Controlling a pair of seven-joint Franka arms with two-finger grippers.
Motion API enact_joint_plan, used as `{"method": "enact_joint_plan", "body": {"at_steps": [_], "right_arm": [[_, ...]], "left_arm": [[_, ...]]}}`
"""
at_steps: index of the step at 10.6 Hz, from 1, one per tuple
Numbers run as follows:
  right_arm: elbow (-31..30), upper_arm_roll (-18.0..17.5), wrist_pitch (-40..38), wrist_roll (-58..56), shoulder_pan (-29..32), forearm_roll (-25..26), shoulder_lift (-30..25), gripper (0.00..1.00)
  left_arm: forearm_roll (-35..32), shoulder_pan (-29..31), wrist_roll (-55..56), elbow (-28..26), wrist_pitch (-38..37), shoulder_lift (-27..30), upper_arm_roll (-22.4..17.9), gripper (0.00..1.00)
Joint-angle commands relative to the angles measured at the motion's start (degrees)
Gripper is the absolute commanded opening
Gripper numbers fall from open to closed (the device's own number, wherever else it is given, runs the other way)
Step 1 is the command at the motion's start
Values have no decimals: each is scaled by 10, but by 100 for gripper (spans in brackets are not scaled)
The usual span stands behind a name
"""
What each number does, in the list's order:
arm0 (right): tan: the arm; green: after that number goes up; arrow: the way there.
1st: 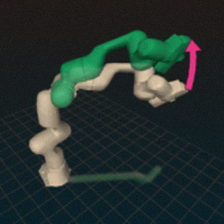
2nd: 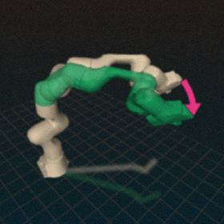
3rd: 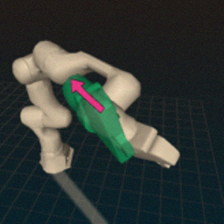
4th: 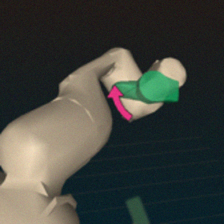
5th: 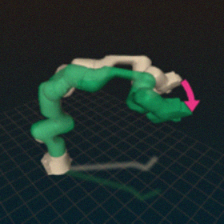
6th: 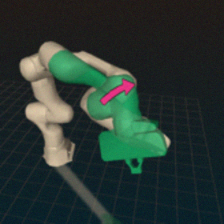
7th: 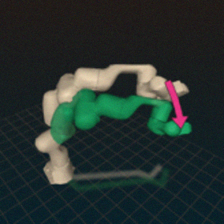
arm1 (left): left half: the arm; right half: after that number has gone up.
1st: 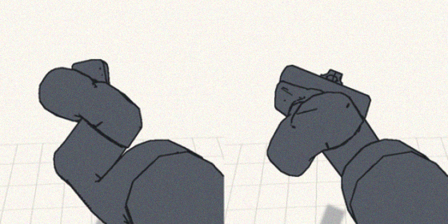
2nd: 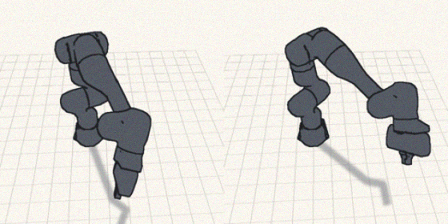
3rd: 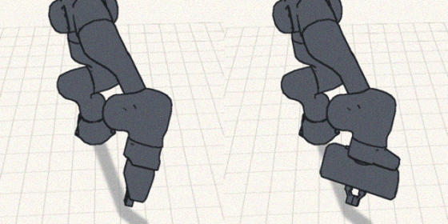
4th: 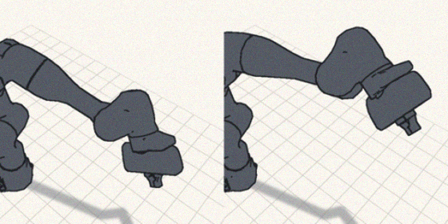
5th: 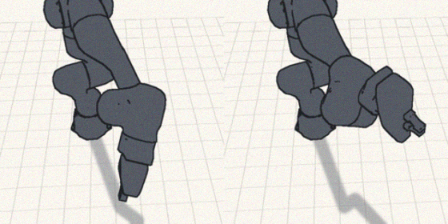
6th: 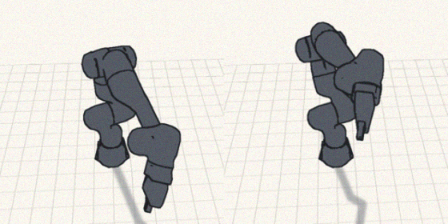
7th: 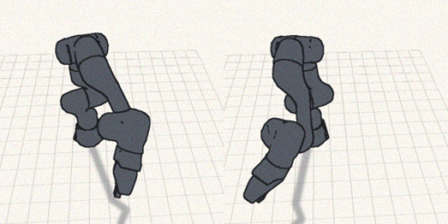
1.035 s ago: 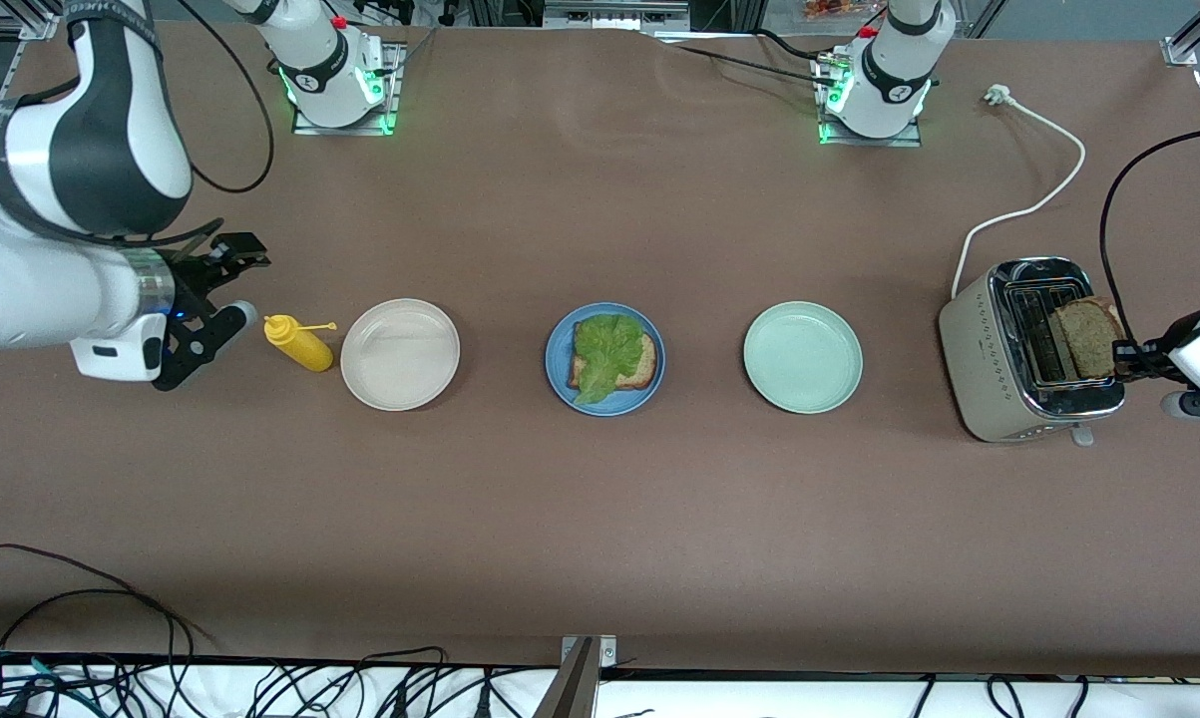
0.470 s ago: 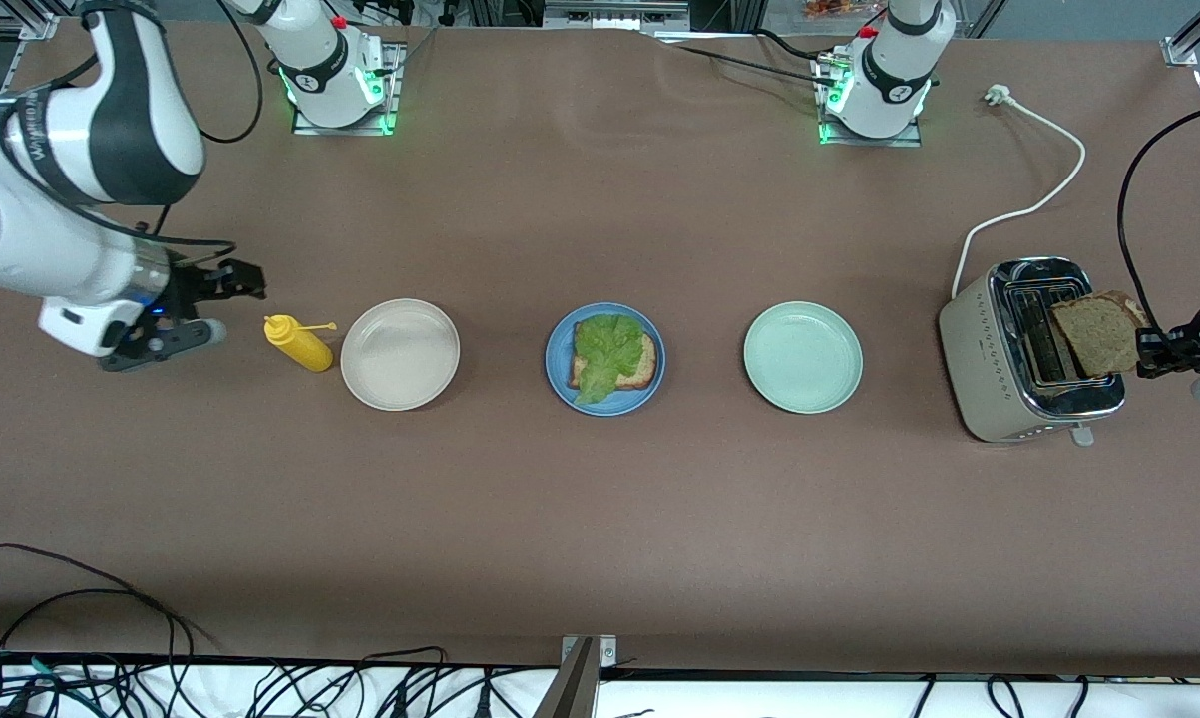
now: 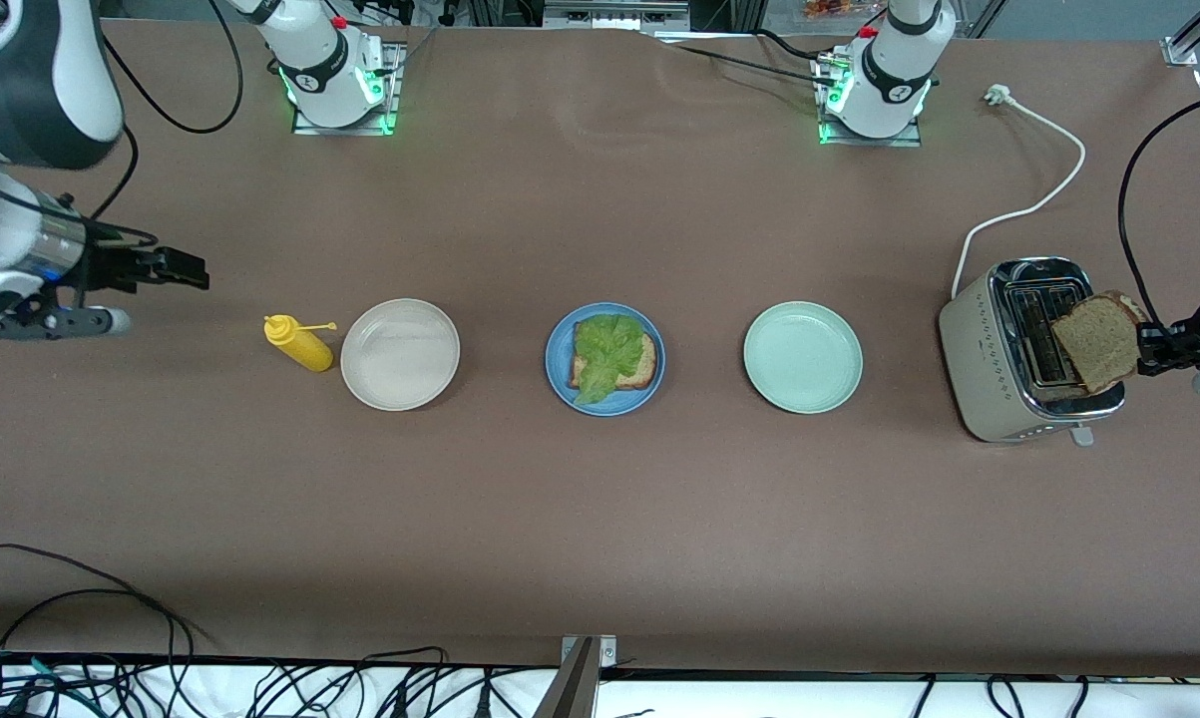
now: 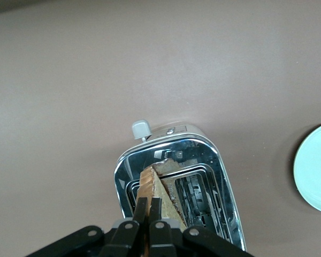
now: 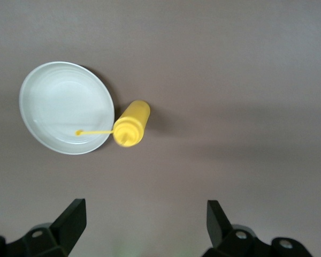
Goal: Make sandwich in blue plate with both arms
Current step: 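Withdraw the right gripper while the left gripper grasps the toaster bread, then lift the bread slice out of the toaster with the left gripper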
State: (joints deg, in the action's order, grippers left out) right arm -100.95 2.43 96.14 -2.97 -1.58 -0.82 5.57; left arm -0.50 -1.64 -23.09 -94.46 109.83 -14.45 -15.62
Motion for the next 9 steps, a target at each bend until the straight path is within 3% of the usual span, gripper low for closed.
{"method": "enact_joint_plan", "body": {"at_steps": [1,3,5,9], "right_arm": [[83,-1,-85,45,-7,0,-20,100],[113,29,-120,43,-18,-8,-22,100],[132,30,-131,39,-15,-8,-22,100],[88,23,-118,39,-2,-8,-68,100]], "left_arm": [[34,-7,-14,11,-23,6,2,0],[63,-6,-15,19,-38,10,15,0],[123,-6,-19,23,-60,8,33,0],[132,-7,-13,23,-61,0,123,0]]}}
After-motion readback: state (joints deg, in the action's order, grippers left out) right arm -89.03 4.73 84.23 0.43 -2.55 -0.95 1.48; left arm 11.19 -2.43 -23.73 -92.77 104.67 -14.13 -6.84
